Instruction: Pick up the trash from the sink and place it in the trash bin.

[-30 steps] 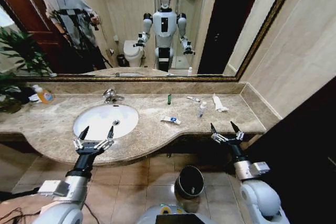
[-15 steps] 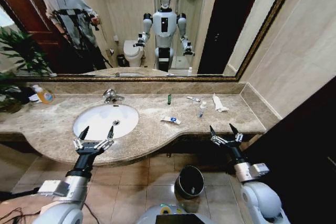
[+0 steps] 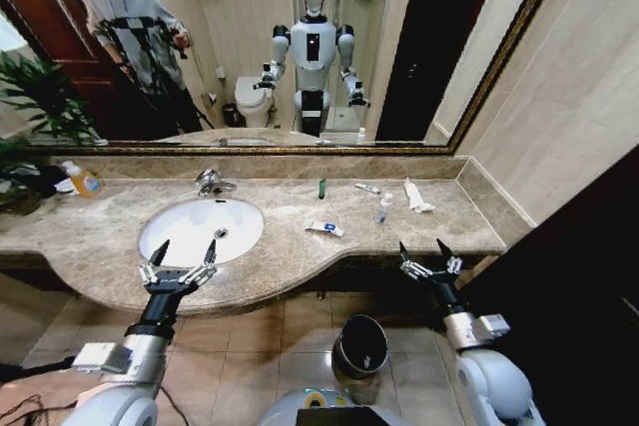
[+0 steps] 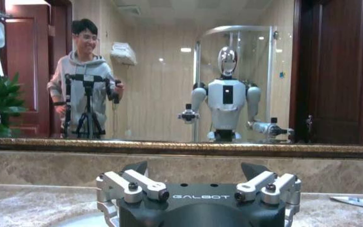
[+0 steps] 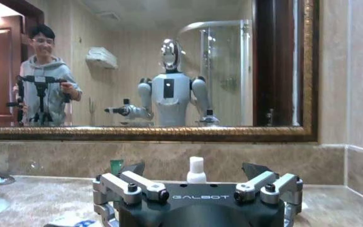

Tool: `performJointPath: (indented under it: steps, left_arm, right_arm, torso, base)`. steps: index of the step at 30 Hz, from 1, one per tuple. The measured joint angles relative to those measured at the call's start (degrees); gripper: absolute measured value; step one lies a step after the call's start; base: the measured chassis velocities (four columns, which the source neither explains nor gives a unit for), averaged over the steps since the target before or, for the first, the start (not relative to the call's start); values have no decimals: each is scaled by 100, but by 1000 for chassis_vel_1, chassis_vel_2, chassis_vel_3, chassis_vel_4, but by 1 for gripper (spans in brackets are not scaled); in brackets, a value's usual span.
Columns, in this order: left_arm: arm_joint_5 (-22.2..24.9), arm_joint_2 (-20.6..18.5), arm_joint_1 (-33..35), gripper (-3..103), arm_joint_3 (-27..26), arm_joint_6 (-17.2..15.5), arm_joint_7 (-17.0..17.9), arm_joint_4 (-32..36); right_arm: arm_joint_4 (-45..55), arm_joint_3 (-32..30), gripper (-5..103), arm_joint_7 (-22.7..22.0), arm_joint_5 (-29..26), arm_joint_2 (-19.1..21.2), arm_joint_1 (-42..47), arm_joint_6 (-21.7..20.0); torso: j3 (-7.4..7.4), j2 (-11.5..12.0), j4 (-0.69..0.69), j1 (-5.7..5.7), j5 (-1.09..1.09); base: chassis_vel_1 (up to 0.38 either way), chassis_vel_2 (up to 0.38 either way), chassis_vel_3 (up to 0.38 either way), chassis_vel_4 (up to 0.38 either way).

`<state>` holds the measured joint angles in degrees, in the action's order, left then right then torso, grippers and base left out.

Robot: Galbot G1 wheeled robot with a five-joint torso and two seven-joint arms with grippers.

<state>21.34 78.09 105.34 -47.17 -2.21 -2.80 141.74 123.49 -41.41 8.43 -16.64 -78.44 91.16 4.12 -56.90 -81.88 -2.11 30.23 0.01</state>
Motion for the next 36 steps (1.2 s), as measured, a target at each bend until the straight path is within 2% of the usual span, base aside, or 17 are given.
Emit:
performJointPath:
  steps: [7, 11, 26, 36]
  left_arm:
    - [0, 0, 0, 100, 0, 0, 0, 0]
    - [0, 0, 0, 100, 0, 0, 0, 0]
    - [0, 0, 0, 100, 0, 0, 0, 0]
    - [0, 0, 0, 100, 0, 0, 0, 0]
  right_arm:
    - [-447, 134, 100, -46, -170, 289, -594, -236]
    - [-944, 516, 100, -188, -190, 453, -1057, -388]
    - [-1955, 1022, 100, -448, -73, 720, -2121, -467]
    - [-2866, 1637, 100, -566, 8, 757, -3076, -482]
  torso:
    - [0, 0, 1, 0, -2]
    - [0, 0, 0, 0, 0]
    - [0, 0, 1, 0, -1]
    - [0, 0, 0, 0, -1]
  base:
    - [0, 0, 0, 0]
    - [0, 0, 0, 0]
    - [0, 0, 0, 0]
    - [0, 0, 0, 0]
